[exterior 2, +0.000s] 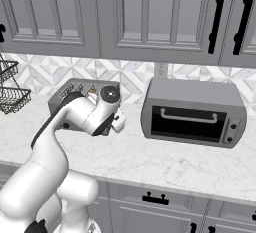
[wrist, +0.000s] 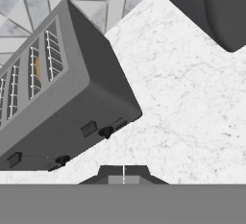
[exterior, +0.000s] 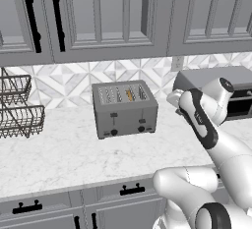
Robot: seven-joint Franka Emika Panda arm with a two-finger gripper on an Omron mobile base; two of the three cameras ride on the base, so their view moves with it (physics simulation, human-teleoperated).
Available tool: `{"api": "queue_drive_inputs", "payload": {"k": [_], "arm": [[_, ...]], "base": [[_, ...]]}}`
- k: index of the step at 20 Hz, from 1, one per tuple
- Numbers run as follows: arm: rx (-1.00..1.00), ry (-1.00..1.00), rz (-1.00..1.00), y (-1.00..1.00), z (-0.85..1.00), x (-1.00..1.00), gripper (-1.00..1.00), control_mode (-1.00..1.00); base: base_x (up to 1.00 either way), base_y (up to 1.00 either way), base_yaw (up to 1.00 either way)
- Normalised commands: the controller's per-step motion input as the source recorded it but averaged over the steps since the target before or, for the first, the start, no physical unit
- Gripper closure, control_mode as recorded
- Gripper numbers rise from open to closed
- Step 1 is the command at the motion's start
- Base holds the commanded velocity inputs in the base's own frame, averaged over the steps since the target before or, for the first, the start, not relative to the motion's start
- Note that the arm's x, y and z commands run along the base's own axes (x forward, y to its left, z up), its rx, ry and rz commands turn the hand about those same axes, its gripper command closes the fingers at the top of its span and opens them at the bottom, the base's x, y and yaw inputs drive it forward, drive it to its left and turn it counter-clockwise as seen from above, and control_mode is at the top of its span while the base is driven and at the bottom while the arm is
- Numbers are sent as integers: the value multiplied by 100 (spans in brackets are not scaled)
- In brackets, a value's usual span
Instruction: Start the toaster. Once the lever pops up, take the bread to the plate on the dining counter.
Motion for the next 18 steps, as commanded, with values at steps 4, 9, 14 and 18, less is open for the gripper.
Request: {"api": "queue_drive_inputs", "payload": {"k": [4, 9, 14, 18], "arm": [[0, 0, 0, 0, 0, 0, 100, -100], [0, 0, 0, 0, 0, 0, 100, -100], [0, 0, 0, 0, 0, 0, 100, -100], [0, 0, 0, 0, 0, 0, 100, -100]], "base": [[0, 0, 0], [0, 0, 0], [0, 0, 0], [0, 0, 0]]}}
